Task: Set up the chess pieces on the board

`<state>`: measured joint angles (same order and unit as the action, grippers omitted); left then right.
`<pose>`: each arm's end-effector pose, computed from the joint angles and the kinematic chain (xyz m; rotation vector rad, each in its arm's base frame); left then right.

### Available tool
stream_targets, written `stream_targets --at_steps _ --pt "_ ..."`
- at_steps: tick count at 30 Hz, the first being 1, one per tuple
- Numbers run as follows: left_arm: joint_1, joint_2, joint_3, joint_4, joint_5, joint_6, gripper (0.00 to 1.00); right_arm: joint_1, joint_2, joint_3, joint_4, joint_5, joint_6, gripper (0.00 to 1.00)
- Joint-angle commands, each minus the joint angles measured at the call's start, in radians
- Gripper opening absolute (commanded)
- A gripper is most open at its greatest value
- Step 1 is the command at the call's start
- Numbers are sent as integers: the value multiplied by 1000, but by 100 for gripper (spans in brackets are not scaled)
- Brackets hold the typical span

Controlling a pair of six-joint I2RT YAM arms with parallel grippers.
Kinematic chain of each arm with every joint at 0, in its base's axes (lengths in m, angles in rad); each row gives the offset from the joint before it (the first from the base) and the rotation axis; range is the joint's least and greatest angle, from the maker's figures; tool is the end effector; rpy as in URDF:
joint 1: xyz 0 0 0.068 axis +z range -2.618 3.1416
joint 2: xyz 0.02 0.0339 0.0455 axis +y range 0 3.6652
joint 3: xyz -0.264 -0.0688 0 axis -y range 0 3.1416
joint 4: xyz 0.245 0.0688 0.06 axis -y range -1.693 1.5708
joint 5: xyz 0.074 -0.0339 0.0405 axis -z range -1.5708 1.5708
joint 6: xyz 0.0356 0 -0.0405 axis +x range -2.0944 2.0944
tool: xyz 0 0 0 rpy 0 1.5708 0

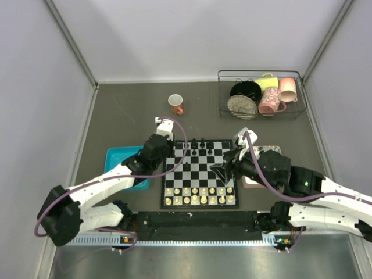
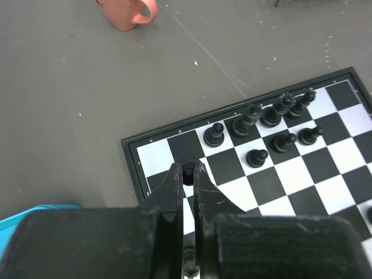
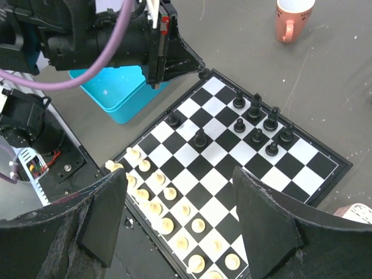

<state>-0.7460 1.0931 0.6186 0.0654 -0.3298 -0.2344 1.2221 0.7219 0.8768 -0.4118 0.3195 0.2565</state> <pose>0.1861 -0.1563 0.2465 0.2886 1.9489 -0.3177 0.0648 0.1455 0.3576 -0.6609 1.7604 0.7475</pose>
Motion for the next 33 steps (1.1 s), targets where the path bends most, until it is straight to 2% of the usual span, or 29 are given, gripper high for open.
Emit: stream_targets --at_steps 1,9,18,33 --pt "-1 74 36 144 -58 23 0 13 -45 -19 11 46 33 73" --pt "-3 197 33 206 83 -14 0 13 -84 -44 -12 73 38 73" --pt "-10 312 150 114 87 0 0 13 -95 -64 -16 81 52 73" --pt "-27 323 135 125 87 -5 0 13 -121 -68 -38 87 56 73"
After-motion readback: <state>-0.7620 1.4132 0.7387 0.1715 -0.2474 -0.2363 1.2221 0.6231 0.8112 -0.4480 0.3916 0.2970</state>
